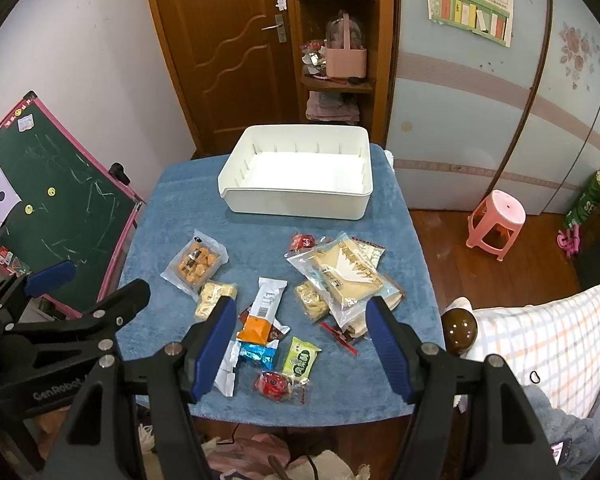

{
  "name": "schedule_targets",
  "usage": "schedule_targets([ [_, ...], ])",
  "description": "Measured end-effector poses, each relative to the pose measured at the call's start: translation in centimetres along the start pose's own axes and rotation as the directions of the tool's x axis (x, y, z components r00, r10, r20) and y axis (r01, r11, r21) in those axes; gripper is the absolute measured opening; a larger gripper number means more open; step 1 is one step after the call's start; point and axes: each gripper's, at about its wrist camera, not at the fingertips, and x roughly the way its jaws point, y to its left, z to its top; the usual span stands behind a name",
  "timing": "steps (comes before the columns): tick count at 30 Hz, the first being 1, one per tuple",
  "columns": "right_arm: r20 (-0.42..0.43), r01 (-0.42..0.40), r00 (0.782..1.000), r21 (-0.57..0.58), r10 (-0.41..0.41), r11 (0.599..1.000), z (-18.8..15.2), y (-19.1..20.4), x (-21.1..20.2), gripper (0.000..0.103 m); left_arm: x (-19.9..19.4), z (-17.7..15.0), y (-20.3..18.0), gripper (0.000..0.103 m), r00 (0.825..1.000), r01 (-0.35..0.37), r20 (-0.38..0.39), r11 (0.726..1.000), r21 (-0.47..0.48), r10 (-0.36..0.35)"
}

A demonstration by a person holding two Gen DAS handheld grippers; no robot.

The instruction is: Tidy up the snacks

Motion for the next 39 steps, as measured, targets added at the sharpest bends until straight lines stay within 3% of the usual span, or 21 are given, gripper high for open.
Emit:
schedule_targets([
  [17,-0.035,-0.011,0.999,0.001,0.011,1.000,-0.6,-0.6,0.6,0.068,-0.5,-0.3,0.5,0.099,0.999,-0.040,0.018,0.999,-0.011,0.040],
  [28,-0.070,0.016,0.997,0.001,-0.016,1.000,-0.6,-1.3,2.5,0.068,1.7,-0.2,0.4,0.099,0.999,-0.026,-0.035,1.000,0.011,0.027],
  [39,-0.160,0.009,0.987,0.023,-0.005,1.000,-0.8,-1.9,6.1,0.068,5.3,-0.2,1.0,0.099,0.994,-0.007,-0.107,0.999,0.032,0.010],
])
